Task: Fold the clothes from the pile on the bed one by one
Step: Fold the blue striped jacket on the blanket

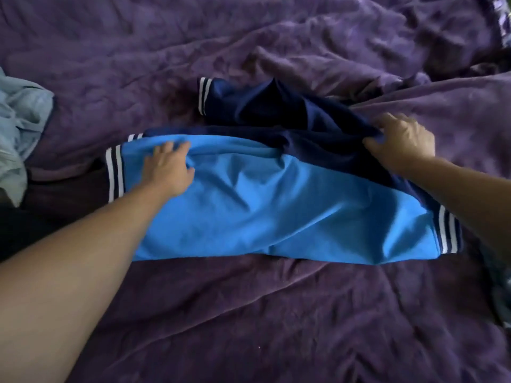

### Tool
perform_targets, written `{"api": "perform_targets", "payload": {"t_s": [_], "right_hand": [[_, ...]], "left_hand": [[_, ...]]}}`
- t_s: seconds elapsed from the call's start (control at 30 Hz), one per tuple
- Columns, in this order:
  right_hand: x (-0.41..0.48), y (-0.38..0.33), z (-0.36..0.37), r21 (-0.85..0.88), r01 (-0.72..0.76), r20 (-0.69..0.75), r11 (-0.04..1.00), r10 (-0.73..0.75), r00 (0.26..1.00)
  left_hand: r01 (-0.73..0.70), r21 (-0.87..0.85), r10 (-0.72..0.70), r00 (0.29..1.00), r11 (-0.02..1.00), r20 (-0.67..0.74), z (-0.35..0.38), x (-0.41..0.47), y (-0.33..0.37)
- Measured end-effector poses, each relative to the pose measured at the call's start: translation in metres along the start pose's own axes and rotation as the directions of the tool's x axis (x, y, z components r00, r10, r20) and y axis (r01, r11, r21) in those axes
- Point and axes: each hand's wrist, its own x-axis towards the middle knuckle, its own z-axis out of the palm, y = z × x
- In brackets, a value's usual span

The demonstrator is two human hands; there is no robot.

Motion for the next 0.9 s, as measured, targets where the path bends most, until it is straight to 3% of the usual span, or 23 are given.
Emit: {"api": "perform_targets", "payload": {"t_s": [0.07, 0.13, 0.2, 0.27, 0.33, 0.4, 0.47, 0.57, 0.63, 0.7, 0.77, 0.83, 0.9], "right_hand": [[0.018, -0.021, 0.001, 0.101, 0.078, -0.089, 0.992, -0.069, 0.994], [0.044, -0.045, 0.004, 0.202, 0.062, -0.075, 0.977, -0.048, 0.996], [0.072, -0.065, 0.011, 0.304, -0.104, 0.074, 0.947, 0.085, 0.994], [0.090, -0.076, 0.018, 0.479, -0.323, 0.289, 0.816, 0.201, 0.936], [0.088, -0.080, 0.022, 0.604, -0.351, 0.378, 0.715, 0.130, 0.916], [0.072, -0.077, 0.021, 0.536, -0.100, 0.207, 0.838, -0.015, 0.978], [0.045, -0.070, 0.022, 0.385, 0.152, 0.014, 0.910, -0.170, 0.985], [0.002, -0.059, 0.026, 0.303, 0.371, -0.108, 0.878, -0.355, 0.929], [-0.018, -0.053, 0.036, 0.281, 0.471, -0.103, 0.836, -0.461, 0.881], [-0.027, -0.047, 0.045, 0.267, 0.446, -0.043, 0.854, -0.452, 0.891], [-0.023, -0.042, 0.048, 0.275, 0.327, -0.003, 0.904, -0.339, 0.941], [-0.009, -0.036, 0.043, 0.308, 0.193, -0.038, 0.932, -0.191, 0.981], [0.004, -0.029, 0.027, 0.371, 0.111, -0.162, 0.922, -0.053, 0.985]], "left_hand": [[-0.007, -0.007, 0.007, 0.995, 1.000, 0.100, 0.015, 0.002, 0.007], [0.001, -0.009, 0.001, 0.984, 1.000, 0.178, 0.024, 0.007, 0.011], [0.048, -0.065, -0.037, 0.986, 0.997, 0.164, 0.023, 0.017, 0.015], [0.138, -0.252, -0.127, 0.990, 0.958, 0.059, 0.014, 0.034, 0.020], [0.232, -0.521, -0.284, 0.959, 0.821, -0.020, -0.001, 0.059, 0.029], [0.258, -0.718, -0.385, 0.923, 0.646, -0.015, -0.016, 0.085, 0.040], [0.273, -0.865, -0.426, 0.902, 0.421, 0.078, -0.027, 0.108, 0.053], [0.393, -0.919, -0.413, 0.831, -0.039, 0.373, -0.031, 0.128, 0.079], [0.442, -0.889, -0.398, 0.799, -0.119, 0.451, -0.022, 0.131, 0.094], [0.447, -0.886, -0.455, 0.769, -0.123, 0.450, -0.013, 0.129, 0.106], [0.442, -0.879, -0.437, 0.764, -0.182, 0.475, -0.022, 0.124, 0.105], [0.369, -0.868, -0.249, 0.854, -0.332, 0.458, -0.045, 0.115, 0.087], [0.286, -0.824, -0.069, 0.929, -0.489, 0.363, -0.067, 0.094, 0.055]]}}
